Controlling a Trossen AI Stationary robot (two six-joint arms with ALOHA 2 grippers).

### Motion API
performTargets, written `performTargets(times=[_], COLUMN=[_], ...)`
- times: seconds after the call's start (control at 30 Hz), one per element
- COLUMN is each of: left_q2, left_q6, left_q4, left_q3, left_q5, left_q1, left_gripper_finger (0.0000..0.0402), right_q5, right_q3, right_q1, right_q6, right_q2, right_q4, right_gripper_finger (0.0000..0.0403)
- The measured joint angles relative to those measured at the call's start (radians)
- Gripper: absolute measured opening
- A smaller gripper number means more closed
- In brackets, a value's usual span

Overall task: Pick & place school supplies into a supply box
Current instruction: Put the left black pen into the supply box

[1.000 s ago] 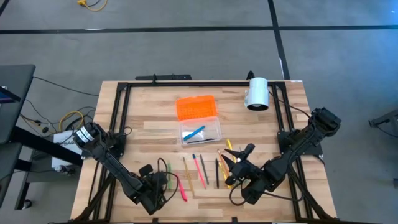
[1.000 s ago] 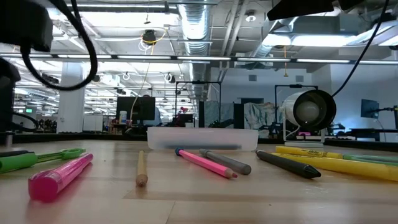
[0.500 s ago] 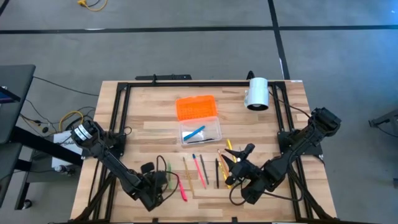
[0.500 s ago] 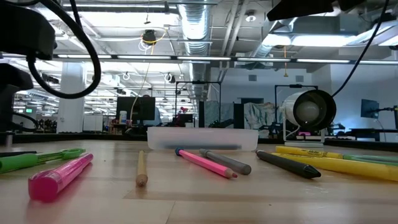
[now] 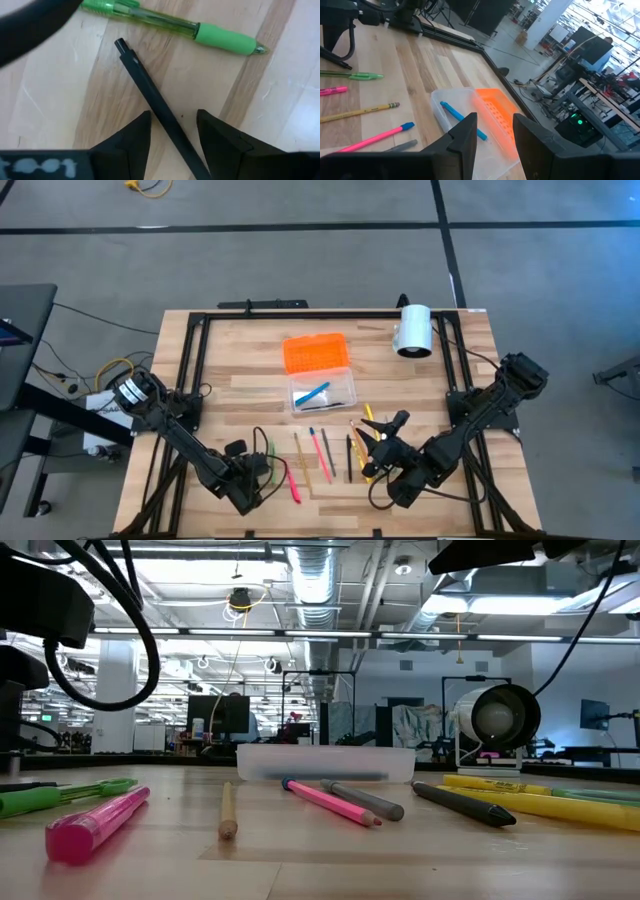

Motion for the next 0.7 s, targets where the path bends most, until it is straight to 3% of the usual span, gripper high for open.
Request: performTargets(times=[0.3,0.7], left_q2=[-0.001,-0.002], left_q6=[-0.008,0.020], left_q4=[-0.011,-0.020], left_q3=[0.001,0.002], left_q5=[0.049,0.029], left_q1=[0.000,-0.006], left_gripper_finger=[0.0115,0.0055], right_q5=[-0.028,-0.029], right_q3=[0.000,0.000], right_q1=[0.000,0.000], right_q6=[-0.001,-0.002], right_q2=[0.000,0.000], right_q4=[0.000,0.000], right_gripper_finger=[0.0121,0.0121])
